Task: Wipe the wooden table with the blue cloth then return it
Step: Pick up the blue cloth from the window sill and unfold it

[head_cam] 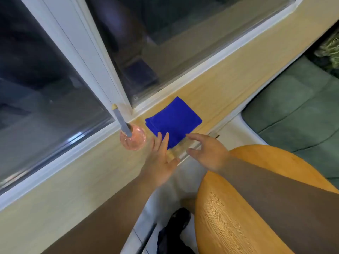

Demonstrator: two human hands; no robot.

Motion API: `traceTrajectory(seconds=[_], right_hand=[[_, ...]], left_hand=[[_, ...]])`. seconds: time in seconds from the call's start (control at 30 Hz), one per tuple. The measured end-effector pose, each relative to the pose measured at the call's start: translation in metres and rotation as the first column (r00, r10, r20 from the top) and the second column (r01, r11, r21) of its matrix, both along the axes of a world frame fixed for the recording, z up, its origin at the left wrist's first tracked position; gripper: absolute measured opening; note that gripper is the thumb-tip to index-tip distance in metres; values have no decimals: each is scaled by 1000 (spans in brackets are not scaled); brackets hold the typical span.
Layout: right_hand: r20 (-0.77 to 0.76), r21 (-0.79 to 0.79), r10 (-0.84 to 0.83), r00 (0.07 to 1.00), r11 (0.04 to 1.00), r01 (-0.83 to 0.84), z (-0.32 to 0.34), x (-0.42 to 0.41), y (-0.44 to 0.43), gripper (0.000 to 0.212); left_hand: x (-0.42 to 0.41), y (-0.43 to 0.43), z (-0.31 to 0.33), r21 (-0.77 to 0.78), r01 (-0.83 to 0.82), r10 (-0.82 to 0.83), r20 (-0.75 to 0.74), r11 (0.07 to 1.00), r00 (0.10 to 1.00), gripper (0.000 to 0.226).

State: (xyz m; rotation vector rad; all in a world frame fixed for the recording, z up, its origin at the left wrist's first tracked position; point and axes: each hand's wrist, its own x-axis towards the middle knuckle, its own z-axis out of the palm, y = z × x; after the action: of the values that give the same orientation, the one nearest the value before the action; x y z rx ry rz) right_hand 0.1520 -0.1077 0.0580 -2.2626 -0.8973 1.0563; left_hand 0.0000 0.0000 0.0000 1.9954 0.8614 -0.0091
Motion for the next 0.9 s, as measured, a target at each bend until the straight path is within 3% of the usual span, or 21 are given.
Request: traceTrajectory(seconds=[0.07, 0.13, 0.23, 0.53, 0.67, 0.77, 0.9], right_hand=[[138, -98, 216, 966, 974, -204, -13, 5, 9, 56], [202, -194, 378, 904, 920, -341, -26, 8, 17, 58], [285, -289, 501, 817, 858, -425, -40, 7, 31, 56], [520, -341, 513, 683, 858, -384, -68, -6, 71, 45], [545, -383, 570, 615, 822, -421, -69, -5, 78, 30], [517, -357, 548, 658, 836, -415, -61, 1, 78, 21], [410, -178, 330, 850, 943, -280, -48, 12, 76, 18]], left_hand=[[4, 10, -11, 152, 74, -63, -75, 986, 995, 83], [8, 22, -19, 203, 101, -76, -129, 974, 989, 84], [11, 30, -28, 256, 152, -112, -164, 955, 980, 88], [23, 47, -43, 311, 190, -155, -134, 931, 979, 78], [24, 46, -49, 322, 187, -141, -159, 928, 977, 74], [27, 44, -45, 312, 191, -126, -218, 931, 968, 75], [29, 44, -35, 264, 188, -135, -204, 946, 970, 74]])
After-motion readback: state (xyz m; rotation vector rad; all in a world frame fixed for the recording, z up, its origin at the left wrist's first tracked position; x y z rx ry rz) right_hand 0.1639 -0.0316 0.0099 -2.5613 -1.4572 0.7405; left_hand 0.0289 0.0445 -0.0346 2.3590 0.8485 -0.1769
